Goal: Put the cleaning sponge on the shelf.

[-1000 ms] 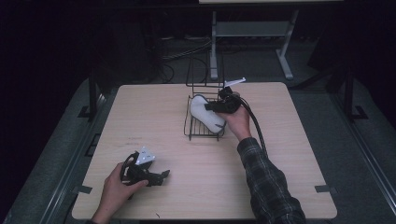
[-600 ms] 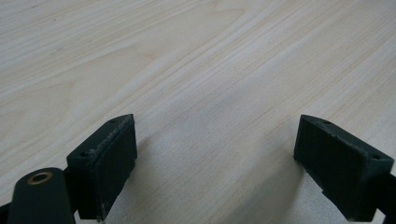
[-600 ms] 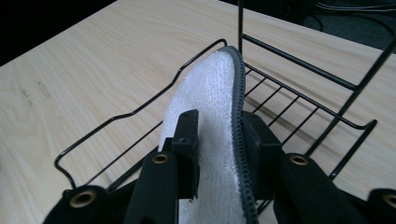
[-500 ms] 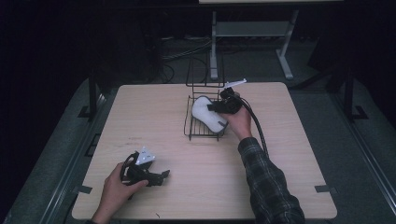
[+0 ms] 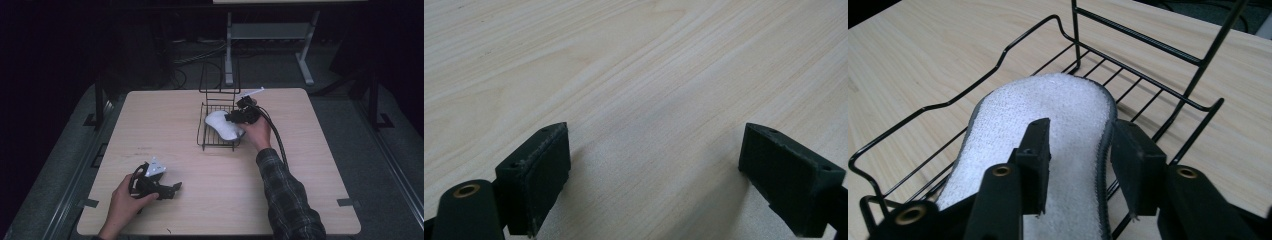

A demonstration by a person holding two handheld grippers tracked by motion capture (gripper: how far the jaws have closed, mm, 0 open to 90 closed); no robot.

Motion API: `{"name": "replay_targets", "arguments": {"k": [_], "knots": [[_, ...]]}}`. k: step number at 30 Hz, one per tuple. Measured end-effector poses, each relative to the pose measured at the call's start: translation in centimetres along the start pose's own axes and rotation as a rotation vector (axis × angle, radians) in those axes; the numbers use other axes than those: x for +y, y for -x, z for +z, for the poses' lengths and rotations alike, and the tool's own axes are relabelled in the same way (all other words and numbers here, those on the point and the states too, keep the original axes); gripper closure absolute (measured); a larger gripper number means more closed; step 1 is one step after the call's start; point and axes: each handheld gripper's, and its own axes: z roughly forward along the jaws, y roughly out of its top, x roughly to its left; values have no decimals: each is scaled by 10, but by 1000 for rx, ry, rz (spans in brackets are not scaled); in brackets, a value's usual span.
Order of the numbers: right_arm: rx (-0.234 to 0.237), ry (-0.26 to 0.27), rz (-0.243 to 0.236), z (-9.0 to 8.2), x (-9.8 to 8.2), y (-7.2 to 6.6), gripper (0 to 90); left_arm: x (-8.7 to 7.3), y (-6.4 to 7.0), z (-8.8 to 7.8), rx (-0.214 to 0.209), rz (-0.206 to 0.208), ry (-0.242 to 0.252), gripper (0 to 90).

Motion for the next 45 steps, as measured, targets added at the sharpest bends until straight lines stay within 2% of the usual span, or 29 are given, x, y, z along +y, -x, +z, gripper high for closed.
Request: {"name": "replay_targets", "arguments": {"k": [4, 7, 9, 13, 17, 25, 35, 45], "knots": [[-4, 9, 2, -3, 1, 1, 530, 0, 0, 0, 1, 1, 1, 124], [-12, 22, -6, -9, 1, 1, 540, 0, 0, 0, 1, 1, -1, 124], [-2, 33, -1, -15, 0, 2, 594, 0, 0, 0, 0, 2, -1, 124], [-7, 56, -16, -29, -5, 4, 790, 0, 0, 0, 1, 2, 0, 124], [-6, 56, -33, -41, -12, 6, 895, 0, 0, 0, 1, 2, -1, 124], [22, 29, -71, -49, -27, -2, 897, 0, 0, 0, 1, 1, -2, 124], [62, -12, -105, -41, -43, -17, 898, 0, 0, 0, 1, 0, -1, 124], [101, -17, -137, -36, -46, -32, 898, 0, 0, 0, 2, 0, -1, 124]]}}
